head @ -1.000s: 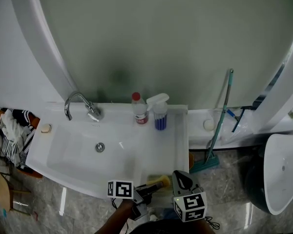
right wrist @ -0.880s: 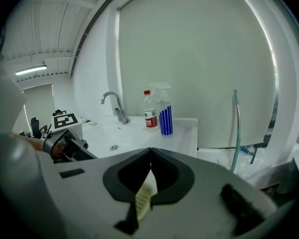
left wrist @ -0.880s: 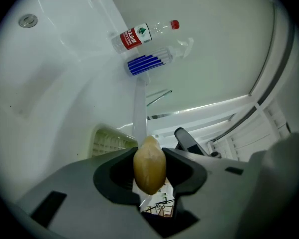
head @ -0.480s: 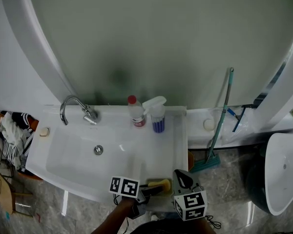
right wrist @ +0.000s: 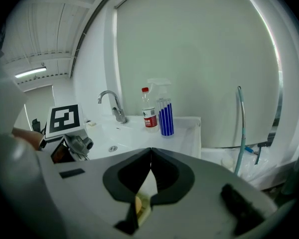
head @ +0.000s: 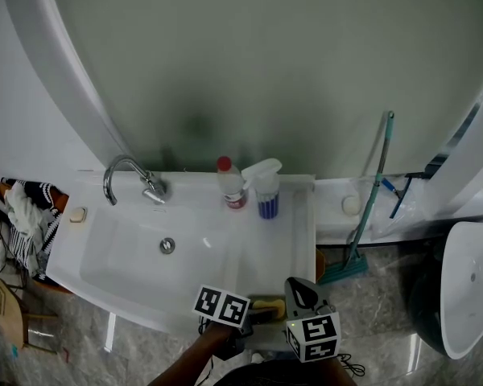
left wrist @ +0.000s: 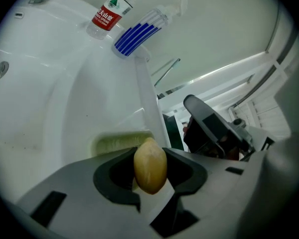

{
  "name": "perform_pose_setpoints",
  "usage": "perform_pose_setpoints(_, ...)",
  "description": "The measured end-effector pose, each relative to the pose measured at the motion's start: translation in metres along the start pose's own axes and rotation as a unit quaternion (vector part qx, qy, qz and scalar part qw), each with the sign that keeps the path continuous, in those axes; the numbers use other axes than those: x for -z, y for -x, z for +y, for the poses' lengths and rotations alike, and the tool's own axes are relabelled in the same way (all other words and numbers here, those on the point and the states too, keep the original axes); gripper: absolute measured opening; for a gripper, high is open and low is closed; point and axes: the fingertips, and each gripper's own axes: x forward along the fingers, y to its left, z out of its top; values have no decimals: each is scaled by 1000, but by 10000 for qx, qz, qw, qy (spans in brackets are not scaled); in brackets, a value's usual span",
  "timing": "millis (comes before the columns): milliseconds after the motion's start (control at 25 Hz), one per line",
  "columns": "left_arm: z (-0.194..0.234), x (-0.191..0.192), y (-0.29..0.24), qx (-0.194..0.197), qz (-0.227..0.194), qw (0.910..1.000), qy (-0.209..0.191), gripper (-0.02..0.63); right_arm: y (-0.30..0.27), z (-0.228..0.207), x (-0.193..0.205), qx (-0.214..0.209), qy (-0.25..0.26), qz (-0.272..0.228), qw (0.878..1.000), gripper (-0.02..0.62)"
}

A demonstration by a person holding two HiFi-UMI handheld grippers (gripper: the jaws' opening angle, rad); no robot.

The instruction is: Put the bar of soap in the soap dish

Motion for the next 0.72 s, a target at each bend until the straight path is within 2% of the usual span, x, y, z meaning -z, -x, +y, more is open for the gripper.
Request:
perform_pose_setpoints(320,-2,0,-2,-264,-4,9991,-318,158,-1,-1,-1,12,-17,3,10000,11)
perform_pose_setpoints(720,1,-2,4,-531,-272,9966,-569,185,3,3,3,-28,-23,13,10000,11)
